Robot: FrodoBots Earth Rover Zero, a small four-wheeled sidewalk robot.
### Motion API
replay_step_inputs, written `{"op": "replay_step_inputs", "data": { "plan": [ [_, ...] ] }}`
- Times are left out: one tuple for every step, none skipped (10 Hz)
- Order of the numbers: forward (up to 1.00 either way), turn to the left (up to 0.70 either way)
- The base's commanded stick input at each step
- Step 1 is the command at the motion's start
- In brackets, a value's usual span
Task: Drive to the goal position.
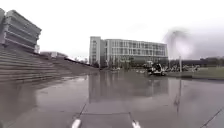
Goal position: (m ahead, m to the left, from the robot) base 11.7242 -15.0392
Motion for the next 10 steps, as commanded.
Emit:
{"op": "replay_step_inputs", "data": {
  "plan": [
    [0.70, 0.00],
    [0.70, 0.00],
    [0.70, 0.00],
    [0.70, 0.00],
    [0.70, 0.00],
    [0.70, 0.00],
    [0.70, 0.00],
    [0.70, 0.00],
    [0.70, 0.00],
    [0.70, 0.00]
  ]
}}
